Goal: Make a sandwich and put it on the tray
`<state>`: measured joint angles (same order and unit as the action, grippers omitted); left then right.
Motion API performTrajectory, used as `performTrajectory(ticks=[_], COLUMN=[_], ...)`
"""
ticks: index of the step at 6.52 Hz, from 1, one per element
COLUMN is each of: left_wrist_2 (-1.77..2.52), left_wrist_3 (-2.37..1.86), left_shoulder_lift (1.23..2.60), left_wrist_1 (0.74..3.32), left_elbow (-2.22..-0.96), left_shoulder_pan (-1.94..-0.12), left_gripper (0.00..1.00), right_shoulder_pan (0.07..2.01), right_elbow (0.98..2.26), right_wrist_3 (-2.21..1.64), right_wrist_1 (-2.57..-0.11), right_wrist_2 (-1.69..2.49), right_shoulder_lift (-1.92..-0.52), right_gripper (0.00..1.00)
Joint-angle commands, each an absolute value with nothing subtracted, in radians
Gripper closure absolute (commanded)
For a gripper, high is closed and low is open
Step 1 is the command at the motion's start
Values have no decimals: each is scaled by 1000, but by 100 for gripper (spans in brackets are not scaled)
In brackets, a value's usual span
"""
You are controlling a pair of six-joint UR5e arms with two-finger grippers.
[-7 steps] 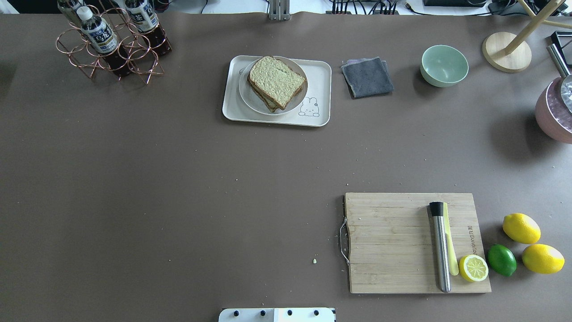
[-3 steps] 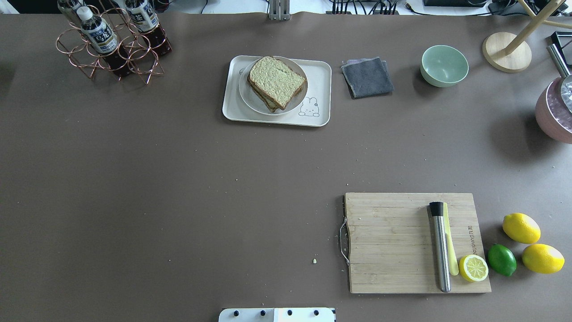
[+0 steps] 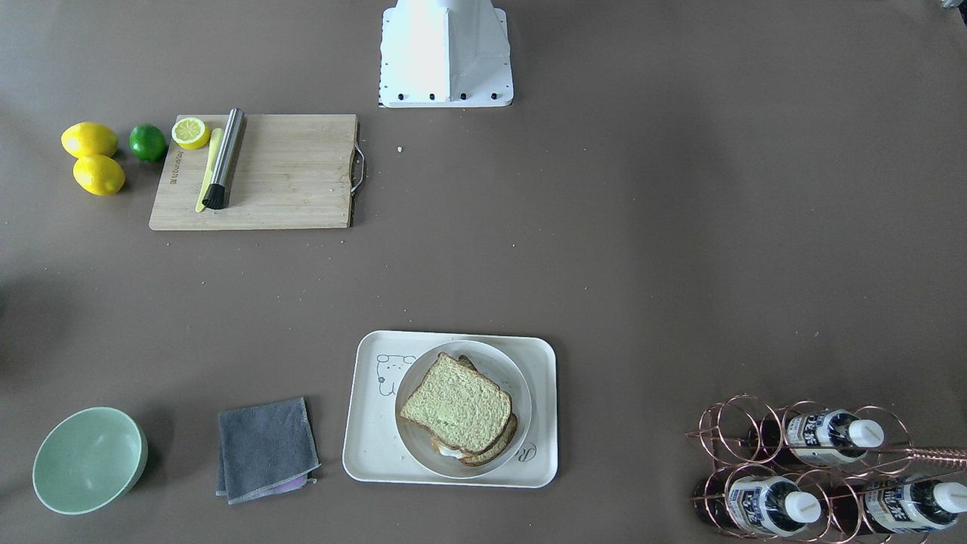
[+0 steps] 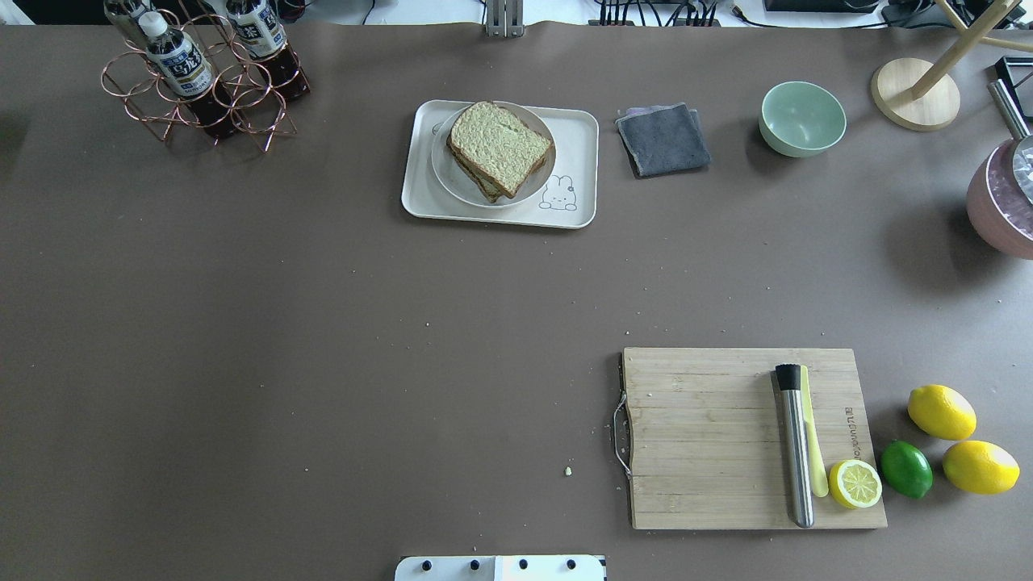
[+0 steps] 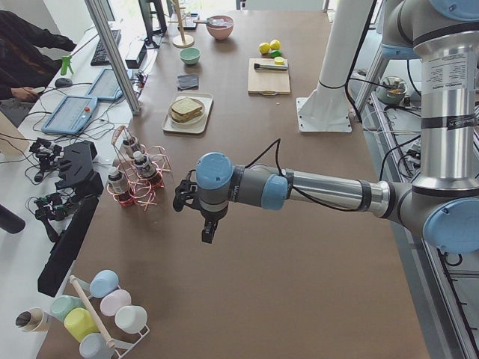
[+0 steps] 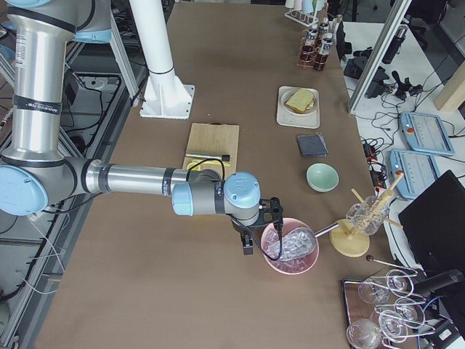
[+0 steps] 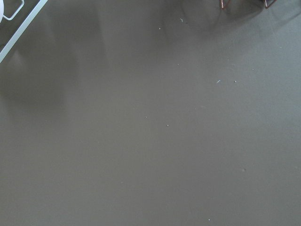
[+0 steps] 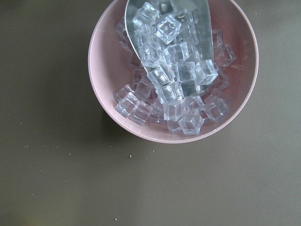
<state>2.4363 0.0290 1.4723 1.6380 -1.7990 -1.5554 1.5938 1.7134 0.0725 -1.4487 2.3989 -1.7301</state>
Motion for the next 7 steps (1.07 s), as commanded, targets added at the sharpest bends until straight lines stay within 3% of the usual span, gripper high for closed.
performTrajectory(ticks=[1, 7], left_wrist_2=[2436, 2437], left_wrist_3=[28, 29], left_shoulder_lift=[1480, 1489], left_wrist_1=[1640, 1641], left_elbow=[-1796, -1802], left_shoulder_pan=[-1555, -1554], left_gripper=[3, 2], right_shoulder_pan=[1594, 1594], right_elbow=[1718, 1723], right_wrist_3=[63, 63], right_wrist_1=[-1450, -1450], right_wrist_2=[2401, 2402], right_shoulder_lift=[-1720, -1718], right_gripper=[1, 1])
